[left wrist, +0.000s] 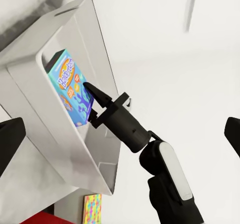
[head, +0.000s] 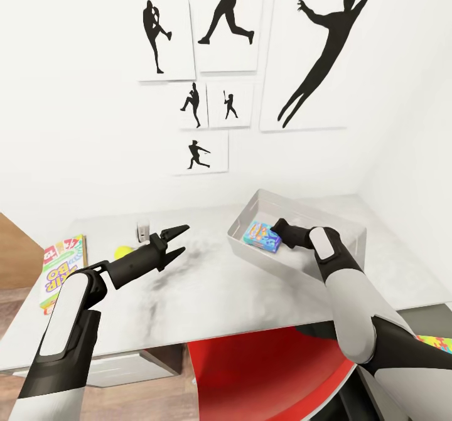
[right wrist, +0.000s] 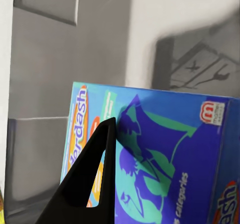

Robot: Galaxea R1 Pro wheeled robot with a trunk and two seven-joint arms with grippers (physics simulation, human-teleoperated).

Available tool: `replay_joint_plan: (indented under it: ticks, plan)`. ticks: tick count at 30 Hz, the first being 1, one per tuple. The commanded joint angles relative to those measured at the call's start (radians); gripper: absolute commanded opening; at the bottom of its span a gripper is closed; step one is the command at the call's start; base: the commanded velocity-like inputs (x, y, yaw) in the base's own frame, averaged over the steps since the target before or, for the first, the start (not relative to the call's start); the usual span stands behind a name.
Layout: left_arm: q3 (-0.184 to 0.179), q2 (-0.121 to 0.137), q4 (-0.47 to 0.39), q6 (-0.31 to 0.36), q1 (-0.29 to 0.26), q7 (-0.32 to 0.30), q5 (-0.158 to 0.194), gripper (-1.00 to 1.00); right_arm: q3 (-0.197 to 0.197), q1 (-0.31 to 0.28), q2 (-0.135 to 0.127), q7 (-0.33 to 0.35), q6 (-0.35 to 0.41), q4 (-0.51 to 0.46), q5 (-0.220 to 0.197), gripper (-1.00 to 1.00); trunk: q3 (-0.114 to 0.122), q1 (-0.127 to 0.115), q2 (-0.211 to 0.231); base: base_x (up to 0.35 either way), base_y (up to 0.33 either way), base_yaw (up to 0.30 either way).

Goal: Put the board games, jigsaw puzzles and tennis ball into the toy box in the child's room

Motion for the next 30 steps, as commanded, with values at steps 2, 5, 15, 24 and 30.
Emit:
replay_joint_plan:
  ticks: [2, 5, 15, 24, 30]
  plan:
    - [0.002, -0.001, -0.001, 0.005, -0.001, 0.011, 0.011, 1.00, -0.010, 0.000, 0.001, 0.018, 0.004, -0.001, 0.004, -1.00, -0.002, 0.001, -0.002, 0.000, 0.000, 0.000]
    - [0.002, -0.001, -0.001, 0.005, -0.002, 0.011, 0.011, 1.00, -0.010, 0.000, 0.001, 0.031, 0.002, -0.001, 0.004, -1.00, -0.002, 0.001, -0.002, 0.000, 0.000, 0.000]
    - [0.002, -0.001, -0.001, 0.005, -0.002, 0.011, 0.011, 1.00, -0.010, 0.003, 0.001, 0.055, 0.000, 0.000, 0.004, -1.00, -0.002, 0.001, -0.002, 0.000, 0.000, 0.000]
    - [0.003, 0.000, -0.001, 0.005, -0.002, 0.011, 0.011, 1.00, -0.010, 0.003, 0.002, 0.060, 0.001, 0.001, 0.004, -1.00, -0.007, 0.001, -0.002, 0.000, 0.000, 0.000]
    - [0.003, 0.000, -0.001, 0.005, -0.002, 0.011, 0.011, 1.00, -0.010, 0.003, 0.001, 0.061, 0.002, 0.001, 0.004, -1.00, -0.014, 0.001, -0.002, 0.000, 0.000, 0.000]
